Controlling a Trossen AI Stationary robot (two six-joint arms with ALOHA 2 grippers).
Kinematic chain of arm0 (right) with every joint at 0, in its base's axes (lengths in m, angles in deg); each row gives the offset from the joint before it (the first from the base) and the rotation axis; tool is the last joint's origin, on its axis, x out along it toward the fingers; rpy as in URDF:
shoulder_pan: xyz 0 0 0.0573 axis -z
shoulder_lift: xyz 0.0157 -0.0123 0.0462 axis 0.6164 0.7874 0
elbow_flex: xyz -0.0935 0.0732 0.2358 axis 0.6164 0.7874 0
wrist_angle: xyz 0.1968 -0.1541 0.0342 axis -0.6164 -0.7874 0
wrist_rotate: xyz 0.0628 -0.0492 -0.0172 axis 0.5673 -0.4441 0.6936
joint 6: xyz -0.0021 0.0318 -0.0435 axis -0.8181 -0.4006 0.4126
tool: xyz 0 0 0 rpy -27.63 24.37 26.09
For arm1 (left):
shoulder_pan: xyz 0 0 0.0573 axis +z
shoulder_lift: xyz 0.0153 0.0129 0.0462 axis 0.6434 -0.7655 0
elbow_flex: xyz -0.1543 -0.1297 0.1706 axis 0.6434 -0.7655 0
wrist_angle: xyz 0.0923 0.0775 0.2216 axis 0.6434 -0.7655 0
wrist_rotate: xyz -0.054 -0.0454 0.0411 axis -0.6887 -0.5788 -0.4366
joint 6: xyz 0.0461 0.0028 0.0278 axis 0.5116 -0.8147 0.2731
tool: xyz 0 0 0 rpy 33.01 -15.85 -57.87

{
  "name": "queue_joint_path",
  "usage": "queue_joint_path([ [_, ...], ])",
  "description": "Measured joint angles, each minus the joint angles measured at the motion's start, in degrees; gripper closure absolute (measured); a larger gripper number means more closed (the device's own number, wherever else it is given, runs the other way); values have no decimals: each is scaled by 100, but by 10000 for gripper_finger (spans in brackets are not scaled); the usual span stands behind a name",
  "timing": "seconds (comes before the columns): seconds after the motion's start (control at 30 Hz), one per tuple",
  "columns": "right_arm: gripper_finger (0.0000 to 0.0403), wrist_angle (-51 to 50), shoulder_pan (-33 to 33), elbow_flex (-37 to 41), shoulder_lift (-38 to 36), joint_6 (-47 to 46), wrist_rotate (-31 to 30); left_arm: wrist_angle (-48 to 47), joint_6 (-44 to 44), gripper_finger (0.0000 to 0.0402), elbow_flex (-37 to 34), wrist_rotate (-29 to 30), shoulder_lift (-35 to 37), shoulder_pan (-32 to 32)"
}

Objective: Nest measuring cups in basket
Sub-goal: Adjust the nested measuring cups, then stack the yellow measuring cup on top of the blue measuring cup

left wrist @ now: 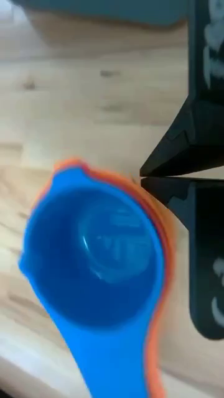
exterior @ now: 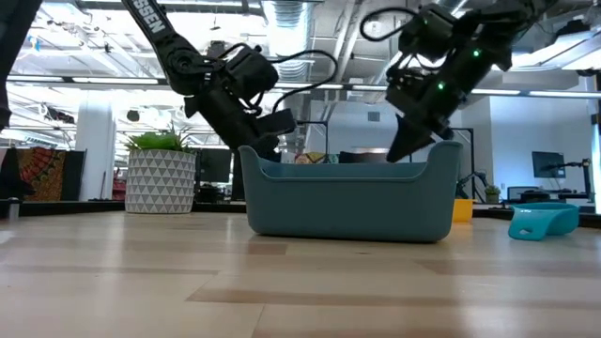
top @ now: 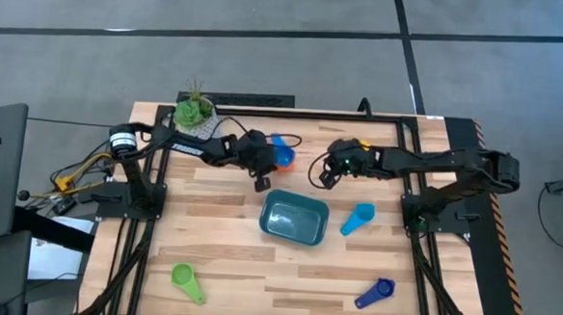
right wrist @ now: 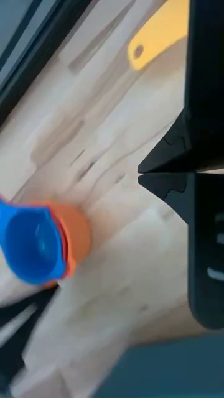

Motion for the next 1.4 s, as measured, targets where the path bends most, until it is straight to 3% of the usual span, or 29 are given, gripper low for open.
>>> queue_joint_path([
  [0.13,394,86,4,182,0,-298,-144,542,12,401,94,-2,-338,-63],
  [0.4,390,143,-96,193,-26,-367,-144,551,209,401,738,108,-776,-18],
  [0.57,386,-99,159,193,-24,-365,-512,525,274,401,1032,106,-777,-16],
  [1.1,210,-1613,2632,188,-6,-255,-99,-123,362,401,1146,82,176,35],
  [1.23,191,-1645,2862,188,7,-174,-158,-167,357,401,1068,83,413,139],
  [1.4,200,-1635,3073,188,101,-96,-227,-157,325,401,833,84,605,294],
])
